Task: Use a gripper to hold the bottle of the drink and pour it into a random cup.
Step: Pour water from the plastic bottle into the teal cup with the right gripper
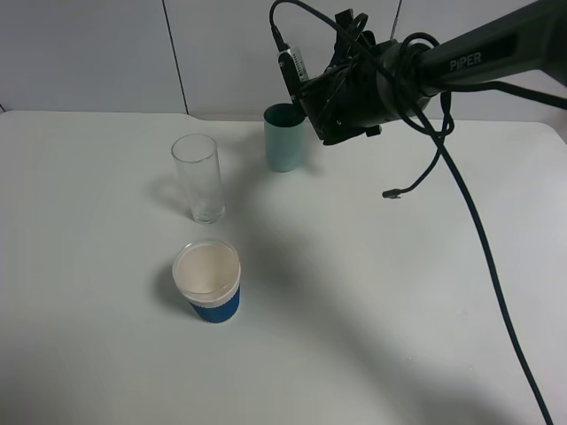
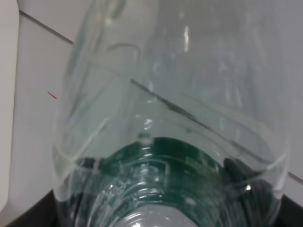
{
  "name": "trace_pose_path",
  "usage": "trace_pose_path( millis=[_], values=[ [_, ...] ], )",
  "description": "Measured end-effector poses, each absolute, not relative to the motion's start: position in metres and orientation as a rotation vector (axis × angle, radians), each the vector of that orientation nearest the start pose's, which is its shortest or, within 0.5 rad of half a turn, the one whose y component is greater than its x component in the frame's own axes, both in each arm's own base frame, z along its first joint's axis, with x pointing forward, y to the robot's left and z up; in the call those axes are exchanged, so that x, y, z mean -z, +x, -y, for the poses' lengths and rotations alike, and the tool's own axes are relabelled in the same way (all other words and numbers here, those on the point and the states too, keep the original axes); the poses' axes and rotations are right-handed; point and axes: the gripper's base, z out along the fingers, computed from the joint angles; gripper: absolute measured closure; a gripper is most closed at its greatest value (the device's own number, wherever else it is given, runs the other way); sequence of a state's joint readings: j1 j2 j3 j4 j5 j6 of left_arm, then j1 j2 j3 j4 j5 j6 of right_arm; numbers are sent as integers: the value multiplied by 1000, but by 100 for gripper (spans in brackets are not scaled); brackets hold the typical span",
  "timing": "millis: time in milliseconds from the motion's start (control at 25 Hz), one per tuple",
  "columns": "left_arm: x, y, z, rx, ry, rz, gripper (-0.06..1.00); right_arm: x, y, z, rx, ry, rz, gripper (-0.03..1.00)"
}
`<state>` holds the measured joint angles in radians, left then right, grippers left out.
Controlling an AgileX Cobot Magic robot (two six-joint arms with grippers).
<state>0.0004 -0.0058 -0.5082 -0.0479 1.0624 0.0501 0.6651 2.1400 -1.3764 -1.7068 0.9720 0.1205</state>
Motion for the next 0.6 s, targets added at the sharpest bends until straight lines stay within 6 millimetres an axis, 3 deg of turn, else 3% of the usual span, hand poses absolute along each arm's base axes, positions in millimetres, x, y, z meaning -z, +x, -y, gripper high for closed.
trace_pose_path(
  millis=[600],
  values=[
    [-279,-7,4,25,53,-2031,-5,-178,393,-214,1614,-1712,-1384,42]
  ],
)
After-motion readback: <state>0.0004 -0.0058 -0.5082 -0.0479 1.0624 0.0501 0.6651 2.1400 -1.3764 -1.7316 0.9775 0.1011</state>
